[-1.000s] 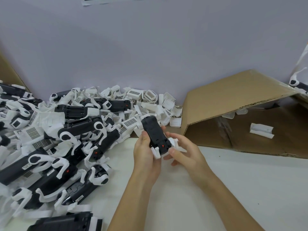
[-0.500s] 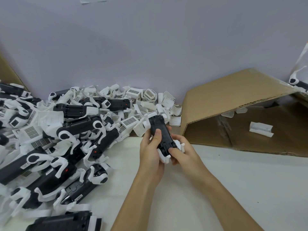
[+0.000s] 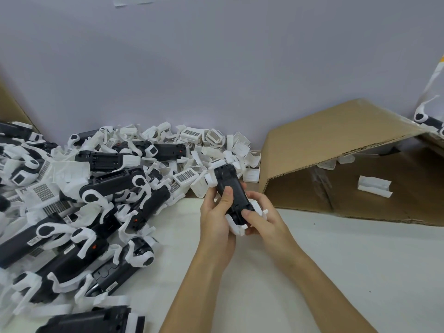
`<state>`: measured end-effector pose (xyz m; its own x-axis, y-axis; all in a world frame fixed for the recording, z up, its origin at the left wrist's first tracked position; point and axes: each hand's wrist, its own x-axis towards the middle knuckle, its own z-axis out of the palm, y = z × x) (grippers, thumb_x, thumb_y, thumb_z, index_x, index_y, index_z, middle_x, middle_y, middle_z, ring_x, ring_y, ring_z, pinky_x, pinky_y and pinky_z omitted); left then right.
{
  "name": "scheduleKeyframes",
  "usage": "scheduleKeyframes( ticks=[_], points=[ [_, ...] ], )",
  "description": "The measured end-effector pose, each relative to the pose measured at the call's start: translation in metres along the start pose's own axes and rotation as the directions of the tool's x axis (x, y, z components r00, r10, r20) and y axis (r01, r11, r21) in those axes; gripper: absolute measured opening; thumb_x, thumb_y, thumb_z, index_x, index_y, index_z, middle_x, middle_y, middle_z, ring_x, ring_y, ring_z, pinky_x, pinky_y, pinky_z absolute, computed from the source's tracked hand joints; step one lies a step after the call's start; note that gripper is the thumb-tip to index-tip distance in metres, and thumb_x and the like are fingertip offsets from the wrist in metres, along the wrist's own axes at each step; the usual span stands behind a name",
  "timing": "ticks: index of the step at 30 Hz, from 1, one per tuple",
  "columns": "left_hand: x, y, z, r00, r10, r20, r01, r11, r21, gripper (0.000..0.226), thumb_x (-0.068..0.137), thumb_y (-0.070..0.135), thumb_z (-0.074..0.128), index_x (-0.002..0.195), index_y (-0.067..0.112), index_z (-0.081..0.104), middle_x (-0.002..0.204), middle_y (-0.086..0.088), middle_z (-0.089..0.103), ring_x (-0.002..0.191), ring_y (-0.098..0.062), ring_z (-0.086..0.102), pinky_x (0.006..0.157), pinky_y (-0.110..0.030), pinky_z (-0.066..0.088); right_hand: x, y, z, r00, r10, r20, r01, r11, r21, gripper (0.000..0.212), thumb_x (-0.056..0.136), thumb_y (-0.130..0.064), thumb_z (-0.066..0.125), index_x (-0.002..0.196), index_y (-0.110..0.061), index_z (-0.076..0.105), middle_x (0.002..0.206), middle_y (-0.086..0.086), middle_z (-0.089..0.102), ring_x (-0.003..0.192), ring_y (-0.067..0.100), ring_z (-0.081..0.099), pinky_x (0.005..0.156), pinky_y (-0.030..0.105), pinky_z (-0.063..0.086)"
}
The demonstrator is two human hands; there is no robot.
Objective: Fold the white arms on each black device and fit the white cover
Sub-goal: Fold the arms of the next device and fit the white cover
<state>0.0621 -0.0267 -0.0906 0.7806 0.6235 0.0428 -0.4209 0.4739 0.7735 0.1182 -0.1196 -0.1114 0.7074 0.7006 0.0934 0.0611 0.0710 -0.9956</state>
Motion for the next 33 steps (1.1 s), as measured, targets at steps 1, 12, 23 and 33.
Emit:
scheduleKeyframes(
  ticks=[1,12,23,33],
  points=[
    [-0.0002,-0.0004,-0.0004,1.0,-0.005,0.002,0.005,1.0,-0.001,0.035,0.092,0.021,0.056,0.125,0.009,0.061,0.103,-0.007,0.074,0.084,-0.019,0.07,0.062,-0.034,0.057,0.0007,0.001,-0.0005,1.0,-0.002,0.0,0.002,1.0,0.0,0.031,0.079,-0.036,0.054,0.107,-0.05,0.058,0.104,-0.004,0.07,0.091,0.024,0.063,0.083,0.036,0.053],
    [-0.0012,-0.0001,-0.0009,1.0,-0.016,0.004,0.017,1.0,-0.018,0.027,0.092,0.021,0.055,0.116,0.01,0.064,0.099,-0.008,0.074,0.077,-0.021,0.07,0.056,-0.034,0.056,0.0016,0.0045,-0.0025,1.0,0.003,0.016,-0.003,1.0,-0.012,0.042,0.077,-0.029,0.053,0.117,-0.04,0.057,0.109,-0.003,0.07,0.102,0.028,0.064,0.088,0.038,0.054],
    [-0.0018,0.0005,-0.0005,1.0,-0.014,0.014,0.014,1.0,-0.015,0.037,0.081,0.025,0.062,0.115,0.01,0.065,0.101,-0.01,0.073,0.08,-0.022,0.071,0.058,-0.035,0.056,0.0008,0.0042,-0.0038,1.0,-0.005,0.024,0.006,0.999,-0.045,0.045,0.077,-0.028,0.051,0.12,-0.042,0.056,0.107,-0.009,0.07,0.104,0.029,0.063,0.092,0.045,0.053],
    [-0.0027,0.0009,-0.0012,0.999,-0.036,0.038,0.037,0.999,-0.019,0.032,0.081,0.026,0.061,0.11,0.015,0.068,0.101,-0.008,0.073,0.076,-0.02,0.071,0.053,-0.036,0.055,0.0001,0.0018,-0.0041,0.999,-0.017,0.033,0.019,0.999,-0.042,0.042,0.078,-0.032,0.053,0.118,-0.043,0.055,0.109,-0.015,0.071,0.105,0.019,0.066,0.09,0.038,0.055]
  ],
)
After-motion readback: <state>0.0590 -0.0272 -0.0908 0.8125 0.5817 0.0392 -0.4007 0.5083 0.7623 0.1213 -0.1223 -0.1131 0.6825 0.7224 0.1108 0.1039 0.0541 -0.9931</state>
